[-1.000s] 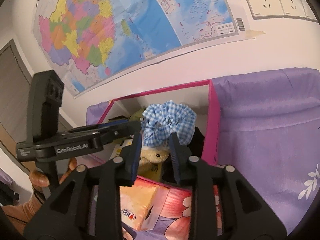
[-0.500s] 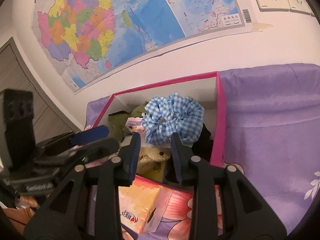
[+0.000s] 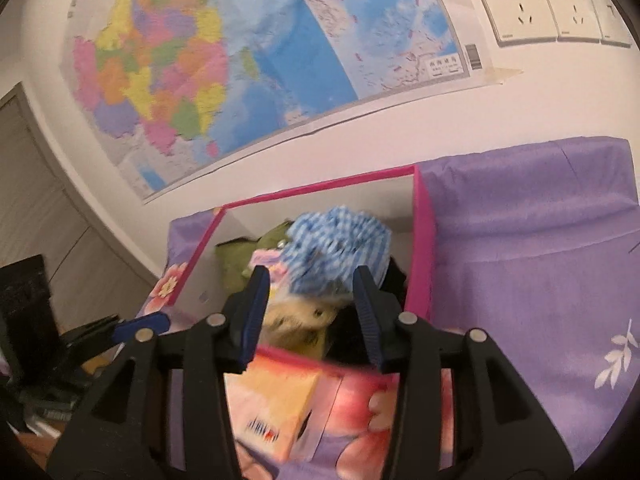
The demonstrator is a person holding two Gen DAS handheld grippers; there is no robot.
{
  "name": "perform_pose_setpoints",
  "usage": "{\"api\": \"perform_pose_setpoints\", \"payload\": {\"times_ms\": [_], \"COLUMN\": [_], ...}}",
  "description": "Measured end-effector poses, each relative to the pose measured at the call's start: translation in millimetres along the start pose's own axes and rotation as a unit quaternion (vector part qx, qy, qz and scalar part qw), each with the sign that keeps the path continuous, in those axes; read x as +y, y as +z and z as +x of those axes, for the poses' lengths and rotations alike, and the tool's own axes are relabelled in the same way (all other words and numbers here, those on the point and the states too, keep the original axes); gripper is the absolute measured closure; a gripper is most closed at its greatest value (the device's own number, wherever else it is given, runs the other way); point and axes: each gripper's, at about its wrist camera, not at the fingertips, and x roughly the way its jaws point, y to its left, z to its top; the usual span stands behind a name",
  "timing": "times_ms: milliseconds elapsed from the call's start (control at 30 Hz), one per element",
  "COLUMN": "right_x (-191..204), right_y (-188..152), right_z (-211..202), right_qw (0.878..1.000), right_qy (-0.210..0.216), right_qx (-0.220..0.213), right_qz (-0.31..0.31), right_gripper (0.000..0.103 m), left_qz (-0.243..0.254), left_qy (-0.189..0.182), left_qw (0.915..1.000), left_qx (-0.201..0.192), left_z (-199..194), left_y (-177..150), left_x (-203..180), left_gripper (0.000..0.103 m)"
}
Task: Organize soft objects
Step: 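Grasp the pink hand-cream pouch with the right gripper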
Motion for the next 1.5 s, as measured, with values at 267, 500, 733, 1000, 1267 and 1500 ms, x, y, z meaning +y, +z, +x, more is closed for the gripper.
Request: {"api": "perform_pose_setpoints", "payload": {"times_ms": [267, 500, 733, 1000, 1267, 1500], "right_x": [19, 33, 39, 43, 33, 34], "right_y": [-49, -110, -159, -172, -176, -178], "right_z": [-42, -34, 0, 21, 20, 20], "right_qw": [0.997, 0.99, 0.981, 0.979, 0.981, 0.981], "right_qy": [0.07, 0.081, 0.078, 0.071, 0.071, 0.07], "right_qx": [0.032, 0.111, 0.179, 0.191, 0.181, 0.177], "right_qz": [-0.016, -0.024, -0.005, 0.0, 0.016, 0.023], "right_gripper": [0.049, 0.047, 0.047, 0.065, 0.076, 0.076], "left_qz": [0.008, -0.028, -0.057, -0.051, -0.049, -0.055], "left_qy": [-0.022, -0.023, -0.029, -0.033, -0.041, -0.028], "left_qw": [0.9993, 0.9922, 0.9866, 0.9873, 0.9862, 0.9862], "left_qx": [0.03, 0.12, 0.15, 0.147, 0.152, 0.154], "left_z": [-22, 4, 15, 18, 23, 19], "left_y": [-53, -108, -131, -131, -132, -135], "left_x": [4, 17, 23, 14, 11, 11], "left_gripper": [0.04, 0.04, 0.04, 0.04, 0.056, 0.065]}}
